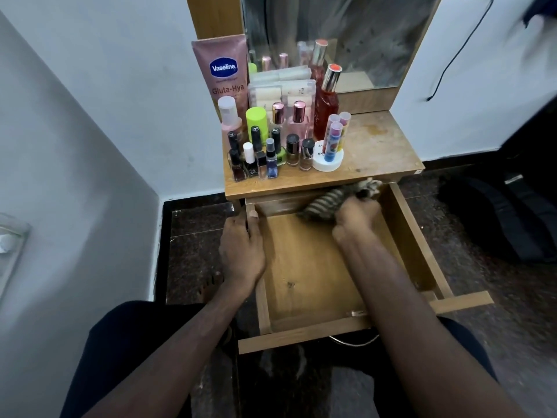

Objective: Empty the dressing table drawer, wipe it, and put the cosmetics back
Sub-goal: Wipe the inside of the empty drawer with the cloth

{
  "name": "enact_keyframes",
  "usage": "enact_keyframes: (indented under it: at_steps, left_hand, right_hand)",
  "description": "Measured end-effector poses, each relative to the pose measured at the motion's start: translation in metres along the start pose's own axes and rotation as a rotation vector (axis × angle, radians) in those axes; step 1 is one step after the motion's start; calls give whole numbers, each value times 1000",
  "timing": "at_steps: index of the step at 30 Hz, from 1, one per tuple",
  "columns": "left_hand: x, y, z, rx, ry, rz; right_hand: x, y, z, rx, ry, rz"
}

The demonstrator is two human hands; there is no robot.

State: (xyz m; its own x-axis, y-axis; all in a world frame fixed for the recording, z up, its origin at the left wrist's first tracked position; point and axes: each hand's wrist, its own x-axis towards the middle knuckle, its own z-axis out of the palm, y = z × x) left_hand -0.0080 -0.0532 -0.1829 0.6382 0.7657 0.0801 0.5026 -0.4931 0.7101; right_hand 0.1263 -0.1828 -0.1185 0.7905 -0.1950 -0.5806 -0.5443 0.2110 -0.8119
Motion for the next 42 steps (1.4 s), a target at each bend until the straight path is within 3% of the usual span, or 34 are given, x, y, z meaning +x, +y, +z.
enact_keyframes:
  at_steps: [3,6,10,12,14,17,21,24,27,29,32,35,37,39,42]
  left_hand:
    - [0,-3,1,-14,1,0]
    - [1,-6,2,-39,16,10]
    - [2,-4,0,-6,6,3]
    - [2,-2,0,-6,-6,9]
    - [1,0,-2,-9,-18,6]
    - [-1,2,-3,-14,-32,-12]
    - [0,-1,-1,-47,-15,-11]
    - [2,-1,1,-25,-15,-19]
    - [3,0,1,-10,-21,-14]
    - [4,0,1,-6,-27,-13]
    - [4,2,-1,-20,-42,-14]
    - [1,5,-2,-44,-45,-17]
    - [1,6,-2,-53,-43,-23]
    - [1,8,-1,-43,-41,-35]
    - [0,8,-2,-2,-44,-48]
  right_hand:
    - [23,-16,-22,41,113,-16]
    - [24,-1,-7,-56,97,30]
    - [-5,37,28,-185,-83,-20]
    - [-5,44,37,-187,-209,-6]
    - [8,32,31,-133,-237,37]
    - [29,3,3,39,-99,42]
    - [39,1,-5,-134,113,-16]
    - [11,31,23,-382,27,-119]
    - [-18,59,40,-444,-138,-180]
    - [-10,56,38,-383,-102,-120]
    - [18,32,23,-84,-46,32]
    - [45,14,7,-93,114,-40]
    - [49,16,5,-105,123,-68]
    - [36,32,17,-201,40,-97]
    - [-5,77,52,-231,-292,15]
